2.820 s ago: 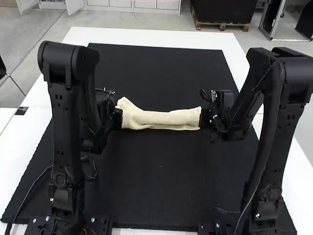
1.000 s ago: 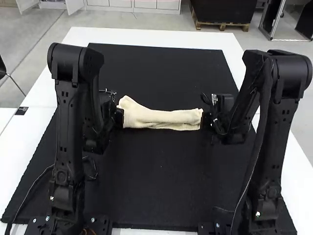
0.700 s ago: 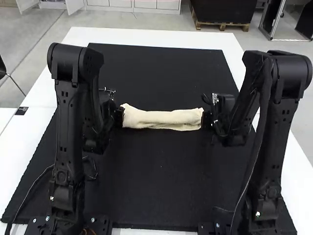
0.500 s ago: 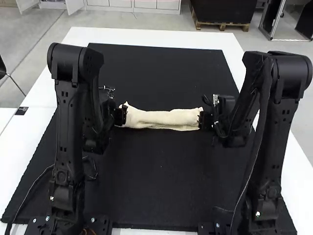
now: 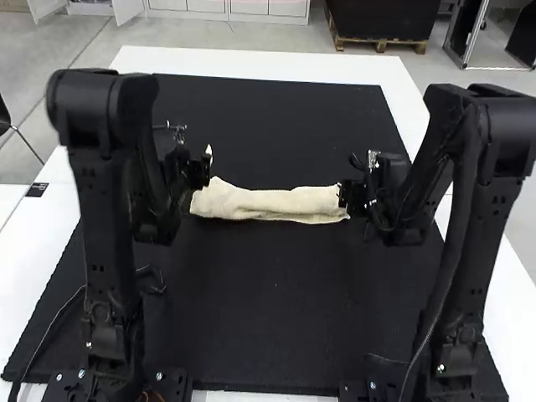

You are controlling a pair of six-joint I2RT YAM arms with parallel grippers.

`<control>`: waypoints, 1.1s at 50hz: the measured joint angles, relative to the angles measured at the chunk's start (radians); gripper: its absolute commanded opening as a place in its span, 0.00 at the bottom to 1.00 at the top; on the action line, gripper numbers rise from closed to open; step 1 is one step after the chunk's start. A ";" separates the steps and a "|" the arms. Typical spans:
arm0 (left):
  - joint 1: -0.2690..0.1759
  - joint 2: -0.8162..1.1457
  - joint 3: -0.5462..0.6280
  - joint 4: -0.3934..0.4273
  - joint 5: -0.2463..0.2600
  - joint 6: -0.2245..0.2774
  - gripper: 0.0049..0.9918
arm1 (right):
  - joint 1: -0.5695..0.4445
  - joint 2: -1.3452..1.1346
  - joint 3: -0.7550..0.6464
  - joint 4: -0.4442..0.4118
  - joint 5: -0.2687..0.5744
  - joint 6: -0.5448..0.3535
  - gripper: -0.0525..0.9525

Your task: Fold the towel.

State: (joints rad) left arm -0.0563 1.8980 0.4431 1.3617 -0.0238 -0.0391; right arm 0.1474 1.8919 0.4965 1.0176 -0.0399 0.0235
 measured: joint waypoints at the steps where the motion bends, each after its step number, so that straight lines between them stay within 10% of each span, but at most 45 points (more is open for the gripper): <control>1: 0.000 -0.021 0.000 -0.015 -0.003 0.000 0.83 | 0.000 -0.015 0.000 -0.014 0.000 0.004 0.93; 25: 0.000 -0.692 -0.017 -0.554 -0.023 -0.045 0.83 | -0.011 -0.215 0.041 -0.289 -0.081 0.109 0.95; 39: -0.024 -1.124 -0.057 -0.840 -0.047 -0.056 0.83 | -0.119 -0.226 0.121 -0.504 -0.292 0.229 0.96; 55: -0.029 -1.604 -0.179 -0.967 -0.101 -0.044 0.83 | -0.236 -0.202 0.188 -0.579 -0.492 0.295 0.96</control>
State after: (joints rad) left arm -0.0853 0.2943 0.2642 0.3946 -0.1249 -0.0830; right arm -0.0883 1.6901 0.6849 0.4389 -0.5320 0.3187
